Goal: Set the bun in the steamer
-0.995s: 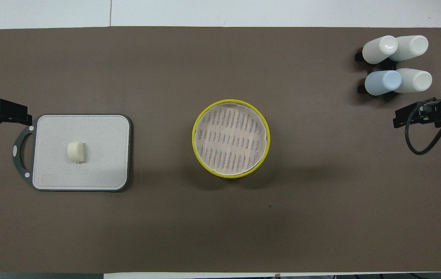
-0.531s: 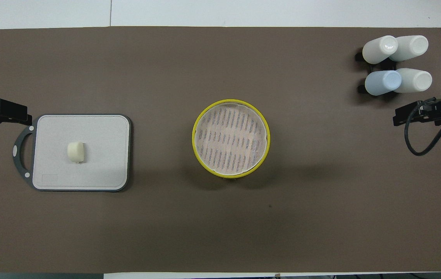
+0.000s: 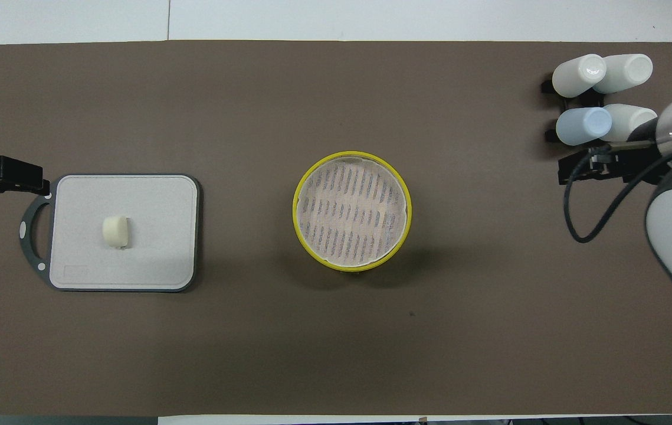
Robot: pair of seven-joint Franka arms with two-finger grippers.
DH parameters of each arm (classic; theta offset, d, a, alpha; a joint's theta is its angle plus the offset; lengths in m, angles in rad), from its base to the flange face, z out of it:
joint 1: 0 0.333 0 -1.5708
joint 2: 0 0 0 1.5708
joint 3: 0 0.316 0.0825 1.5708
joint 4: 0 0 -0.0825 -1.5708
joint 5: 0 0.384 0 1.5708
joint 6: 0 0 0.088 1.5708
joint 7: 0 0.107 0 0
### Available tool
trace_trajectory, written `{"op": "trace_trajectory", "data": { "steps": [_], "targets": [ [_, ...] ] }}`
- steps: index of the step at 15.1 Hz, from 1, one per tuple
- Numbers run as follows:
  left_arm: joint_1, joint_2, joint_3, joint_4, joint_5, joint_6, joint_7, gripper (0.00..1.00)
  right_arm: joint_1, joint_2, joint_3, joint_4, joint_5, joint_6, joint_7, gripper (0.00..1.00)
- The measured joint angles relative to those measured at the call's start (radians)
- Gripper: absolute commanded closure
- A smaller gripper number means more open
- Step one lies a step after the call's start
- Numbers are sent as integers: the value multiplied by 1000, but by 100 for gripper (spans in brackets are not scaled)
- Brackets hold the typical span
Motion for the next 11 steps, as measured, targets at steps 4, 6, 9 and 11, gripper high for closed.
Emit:
{"op": "trace_trajectory", "data": {
  "steps": [4, 6, 9, 11],
  "targets": [
    [11, -25, 1, -146, 0, 112, 0, 0, 169, 142, 3, 139, -2, 13, 208, 4],
    [12, -24, 1, -237, 1, 209, 0, 0, 224, 221, 1, 187, -7, 42, 290, 5],
    [12, -6, 2, -374, 1, 357, 0, 0, 299, 328, -2, 264, -15, 69, 424, 8],
    [12, 14, 2, -426, 1, 409, 0, 0, 348, 390, -3, 326, -17, 69, 510, 8]
  ]
}}
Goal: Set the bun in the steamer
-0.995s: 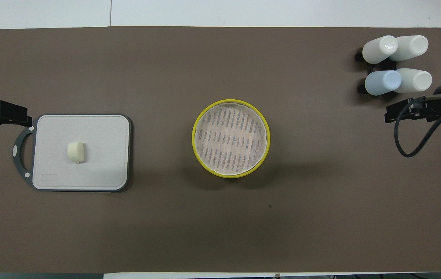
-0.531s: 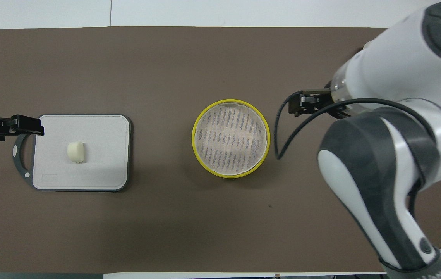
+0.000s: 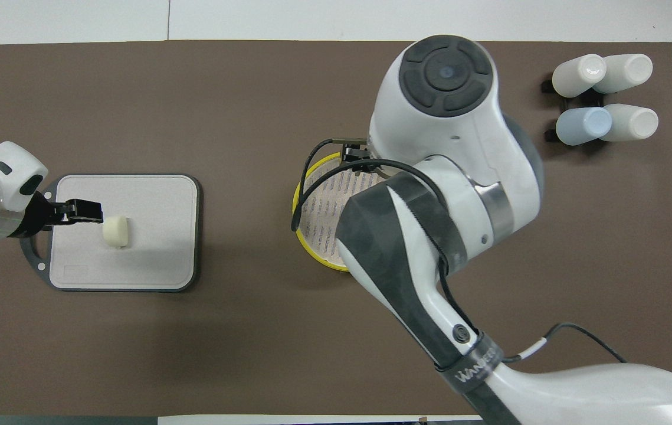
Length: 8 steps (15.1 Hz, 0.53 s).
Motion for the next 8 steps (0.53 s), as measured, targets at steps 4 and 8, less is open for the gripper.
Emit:
{"op": "trace_trajectory", "data": {
  "steps": [4, 8],
  "targets": [
    [0, 50, 0, -39, 0, 90, -2, 0, 83, 112, -3, 110, -2, 0, 108, 8],
    [0, 81, 0, -54, 0, 161, -8, 0, 139, 151, -4, 132, -23, 13, 142, 8]
  ]
}}
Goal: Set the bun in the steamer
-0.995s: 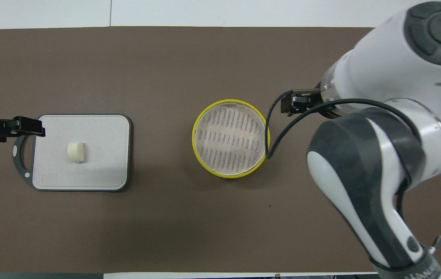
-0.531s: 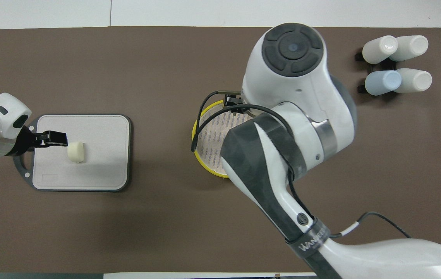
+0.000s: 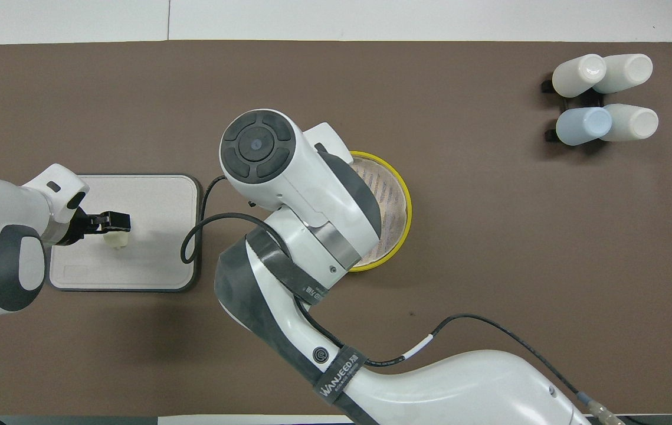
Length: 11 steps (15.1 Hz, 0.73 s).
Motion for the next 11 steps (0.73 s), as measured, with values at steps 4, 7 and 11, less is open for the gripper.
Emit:
{"op": "trace_trajectory", "data": {
  "steps": [4, 7, 11],
  "targets": [
    [0, 20, 0, -24, 0, 56, -8, 0, 15, 20, 0, -40, -1, 131, 4, 9],
    [0, 36, 0, -25, 0, 76, -14, 0, 14, 24, -4, -97, -3, 193, 4, 9],
    [0, 55, 0, -25, 0, 89, -15, 23, 9, 15, -6, -146, -3, 224, 3, 58]
  ]
}}
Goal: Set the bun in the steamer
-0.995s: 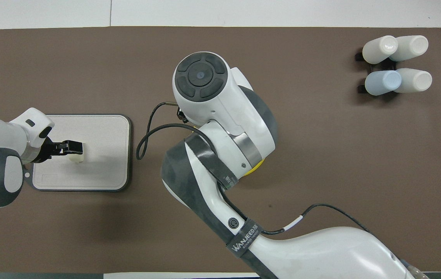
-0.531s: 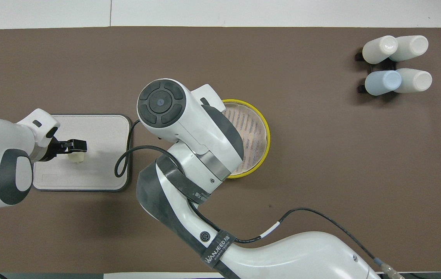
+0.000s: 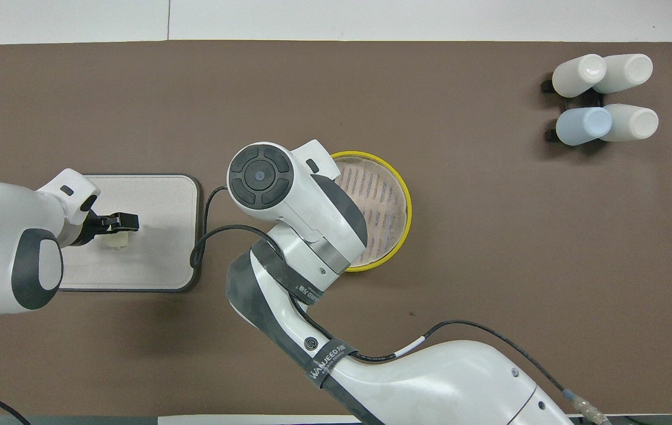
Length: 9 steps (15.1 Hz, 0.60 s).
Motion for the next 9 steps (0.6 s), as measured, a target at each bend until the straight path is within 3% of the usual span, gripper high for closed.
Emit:
{"op": "trace_trajectory", "data": {
  "steps": [1, 5, 9],
  "targets": [
    [0, 3, 0, 0, 0, 1, 0, 33, 0, -2, 0, -4, 0, 0, 0, 99],
    [0, 4, 0, 0, 0, 0, -1, 63, 0, -13, 0, -14, 0, -1, 0, 100],
    [0, 4, -2, 1, 0, -4, -3, 64, -5, -21, 0, -2, 1, -35, 0, 100]
  ]
}}
